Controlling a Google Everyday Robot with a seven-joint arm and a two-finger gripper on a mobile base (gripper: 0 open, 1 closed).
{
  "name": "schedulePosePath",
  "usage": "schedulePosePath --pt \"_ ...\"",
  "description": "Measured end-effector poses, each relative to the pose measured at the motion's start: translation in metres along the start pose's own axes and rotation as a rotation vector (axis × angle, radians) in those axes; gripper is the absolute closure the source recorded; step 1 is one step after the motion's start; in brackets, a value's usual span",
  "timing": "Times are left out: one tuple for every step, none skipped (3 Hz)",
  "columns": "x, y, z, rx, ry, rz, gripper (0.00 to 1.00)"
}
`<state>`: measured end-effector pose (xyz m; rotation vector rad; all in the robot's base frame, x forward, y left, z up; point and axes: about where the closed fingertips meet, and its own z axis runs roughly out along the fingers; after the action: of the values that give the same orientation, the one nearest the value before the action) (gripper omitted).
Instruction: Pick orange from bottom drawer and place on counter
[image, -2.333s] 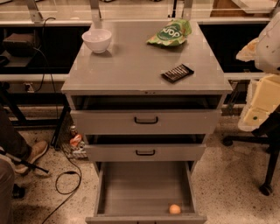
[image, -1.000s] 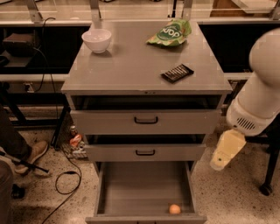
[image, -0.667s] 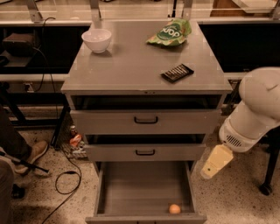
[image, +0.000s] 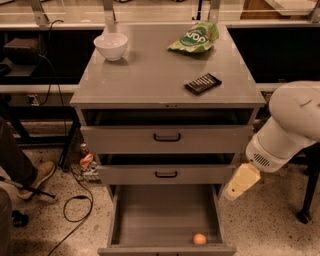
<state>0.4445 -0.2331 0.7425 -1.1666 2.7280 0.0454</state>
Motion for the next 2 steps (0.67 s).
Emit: schedulePosePath --pt "0.0 -0.001 0.042 -0.024 0.021 0.062 0.0" --pt "0.008 0.001 0.124 -0.048 0.077 0.171 0.0"
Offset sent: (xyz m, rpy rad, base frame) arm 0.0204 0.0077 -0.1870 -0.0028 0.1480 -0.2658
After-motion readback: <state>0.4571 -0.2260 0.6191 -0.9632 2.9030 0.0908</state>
